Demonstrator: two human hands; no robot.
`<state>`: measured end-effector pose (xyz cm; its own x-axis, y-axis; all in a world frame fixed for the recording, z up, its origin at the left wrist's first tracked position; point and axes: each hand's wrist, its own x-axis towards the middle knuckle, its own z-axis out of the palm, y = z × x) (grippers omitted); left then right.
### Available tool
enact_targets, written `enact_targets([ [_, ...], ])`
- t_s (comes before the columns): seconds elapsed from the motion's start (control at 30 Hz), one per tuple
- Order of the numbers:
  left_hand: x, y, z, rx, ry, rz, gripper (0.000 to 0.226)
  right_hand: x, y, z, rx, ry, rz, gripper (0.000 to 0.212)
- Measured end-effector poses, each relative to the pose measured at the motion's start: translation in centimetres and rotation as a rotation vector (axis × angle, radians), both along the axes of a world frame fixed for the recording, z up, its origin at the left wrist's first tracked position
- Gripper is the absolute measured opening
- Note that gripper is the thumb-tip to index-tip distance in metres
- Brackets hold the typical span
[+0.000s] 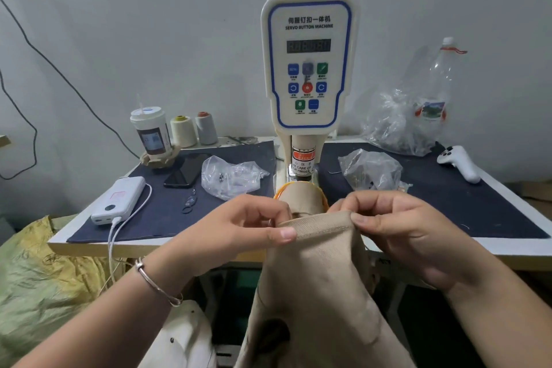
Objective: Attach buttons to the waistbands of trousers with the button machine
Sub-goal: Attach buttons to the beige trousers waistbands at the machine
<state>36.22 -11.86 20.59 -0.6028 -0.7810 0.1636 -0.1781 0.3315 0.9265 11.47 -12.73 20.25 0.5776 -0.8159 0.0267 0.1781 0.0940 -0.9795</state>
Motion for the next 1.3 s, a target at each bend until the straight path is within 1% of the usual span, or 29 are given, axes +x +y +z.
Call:
enact_targets([
  [0.03,0.1,0.0,-0.4,0.019,0.032,-0.027,0.024,-0.3,-0.2,-0.3,0.042,0.015,0.033,0.009],
  [0.1,0.1,-0.2,-1.3,0.073,0.076,-0.04,0.02,-0.6,-0.8,-1.1,0.05,0.06,0.053,0.011],
  [0.17,0.1,-0.6,-2.4,0.126,0.089,-0.037,0.016,-0.6,-1.5,-1.9,0.029,0.098,0.04,0.009],
  [0.27,0.0,-1.5,-3.9,0.165,0.092,-0.003,0.014,-0.4,-2.7,-3.3,0.069,0.157,0.026,0.009],
  [0.37,-0.3,-2.6,-5.5,0.188,0.105,0.112,0.015,0.0,-4.1,-4.6,0.133,0.176,-0.009,0.016],
  [0.43,-0.4,-3.5,-6.6,0.24,0.123,0.192,0.016,0.4,-5.2,-5.3,0.162,0.176,-0.047,0.02],
  [0.57,-0.7,-5.6,-8.3,0.349,0.148,0.313,0.017,1.5,-7.8,-6.9,0.145,0.253,-0.154,0.014],
  [0.63,-0.9,-6.6,-8.9,0.35,0.142,0.367,0.019,1.8,-8.8,-7.4,0.12,0.272,-0.2,0.013],
  [0.8,-0.9,-8.8,-9.5,0.278,0.095,0.447,0.023,2.3,-11.1,-7.9,0.112,0.235,-0.242,0.015],
  [0.93,-0.7,-9.8,-10.1,0.278,0.052,0.471,0.019,2.3,-11.9,-8.9,0.129,0.214,-0.239,0.014],
  [1.07,-0.6,-10.3,-11.0,0.308,0.089,0.457,0.019,1.9,-12.3,-9.9,0.137,0.156,-0.196,0.009],
  [1.17,-0.3,-10.6,-11.4,0.335,0.143,0.438,0.017,1.8,-12.7,-10.5,0.167,0.111,-0.18,0.009],
  [1.3,0.1,-10.8,-11.8,0.367,0.216,0.405,0.012,1.5,-13.1,-11.1,0.168,0.098,-0.169,0.009],
])
